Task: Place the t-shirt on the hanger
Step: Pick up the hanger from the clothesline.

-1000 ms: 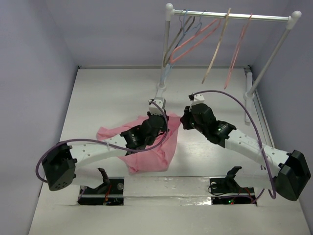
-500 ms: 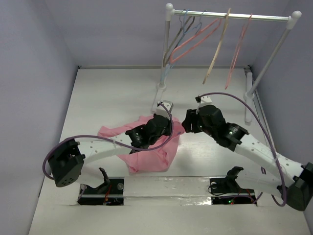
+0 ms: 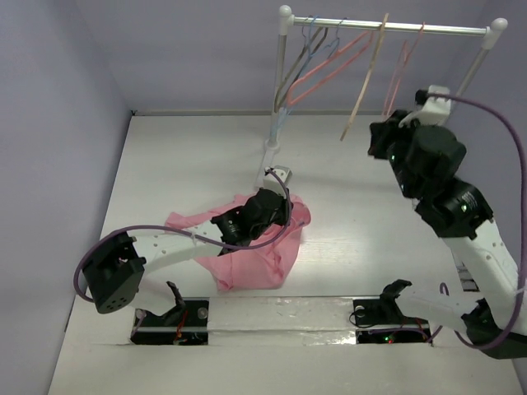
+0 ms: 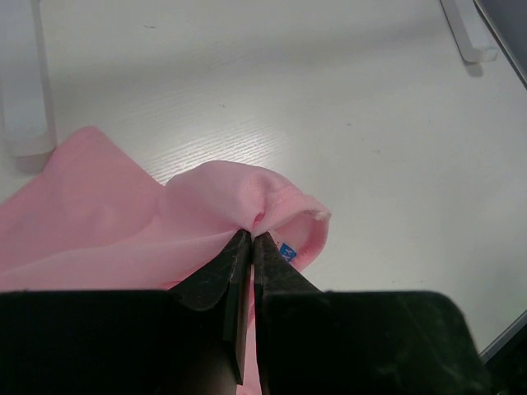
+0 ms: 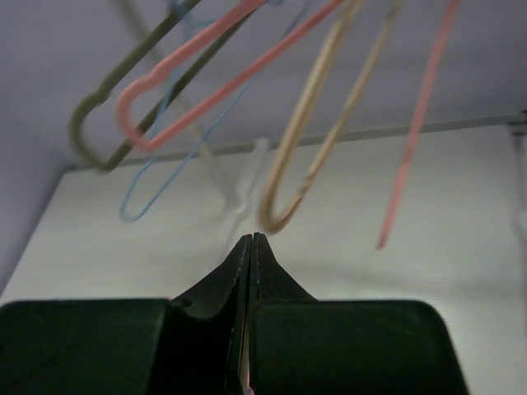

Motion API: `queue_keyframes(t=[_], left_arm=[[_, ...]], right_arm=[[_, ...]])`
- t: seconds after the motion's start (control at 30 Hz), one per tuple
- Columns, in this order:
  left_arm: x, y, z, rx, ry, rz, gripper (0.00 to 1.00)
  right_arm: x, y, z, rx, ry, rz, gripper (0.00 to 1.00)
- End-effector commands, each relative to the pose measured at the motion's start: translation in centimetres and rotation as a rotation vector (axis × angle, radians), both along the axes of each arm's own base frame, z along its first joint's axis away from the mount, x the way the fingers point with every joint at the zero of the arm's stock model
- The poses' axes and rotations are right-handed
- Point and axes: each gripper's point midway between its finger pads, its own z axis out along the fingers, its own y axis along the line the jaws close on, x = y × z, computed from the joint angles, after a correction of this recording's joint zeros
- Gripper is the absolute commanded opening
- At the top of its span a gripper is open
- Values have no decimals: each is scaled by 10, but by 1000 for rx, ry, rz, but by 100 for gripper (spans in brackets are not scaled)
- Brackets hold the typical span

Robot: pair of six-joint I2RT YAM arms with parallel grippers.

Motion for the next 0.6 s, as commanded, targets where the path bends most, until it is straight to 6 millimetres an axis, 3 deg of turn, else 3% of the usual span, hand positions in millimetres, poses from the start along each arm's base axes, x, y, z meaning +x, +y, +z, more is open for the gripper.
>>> queue_keyframes(t=[0.0, 0.03, 0.07, 0.1, 0.13, 0.17, 0.2, 0.23, 0.3, 0.33, 0.37, 0.43, 0.57], left_arm=[[2, -8, 31, -88, -55, -22, 0], [1, -8, 31, -90, -55, -28, 0], [0, -7, 29, -87, -56, -30, 0], [-1, -7, 29, -88, -58, -34, 0], [-2, -7, 30, -90, -61, -41, 0], [-3, -6, 29, -89, -65, -47, 0], [-3, -6, 30, -92, -70, -50, 0], [-4, -5, 32, -96, -75, -55, 0], [-5, -4, 30, -89, -83, -62, 0], [-6, -3, 31, -91, -86, -66, 0], [-7, -2, 29, -88, -87, -67, 0], [-7, -1, 29, -84, -94, -70, 0], [-9, -2, 27, -88, -95, -84, 0]], right_arm=[[38, -67, 18, -129, 5, -300, 0], [47, -86, 37, -97, -15, -321, 0], [55, -91, 39, -95, -6, -332, 5], [73, -94, 25, -118, 53, -346, 20], [80, -93, 36, -105, 40, -326, 32], [88, -104, 35, -108, 55, -350, 41], [105, -104, 21, -123, 100, -356, 54], [110, -105, 27, -114, 91, -349, 57], [124, -118, 24, -123, 107, -378, 58], [137, -118, 13, -145, 138, -389, 58], [140, -124, 19, -148, 127, -407, 57], [156, -132, 8, -178, 164, -422, 54], [168, -137, 7, -189, 176, -428, 45]])
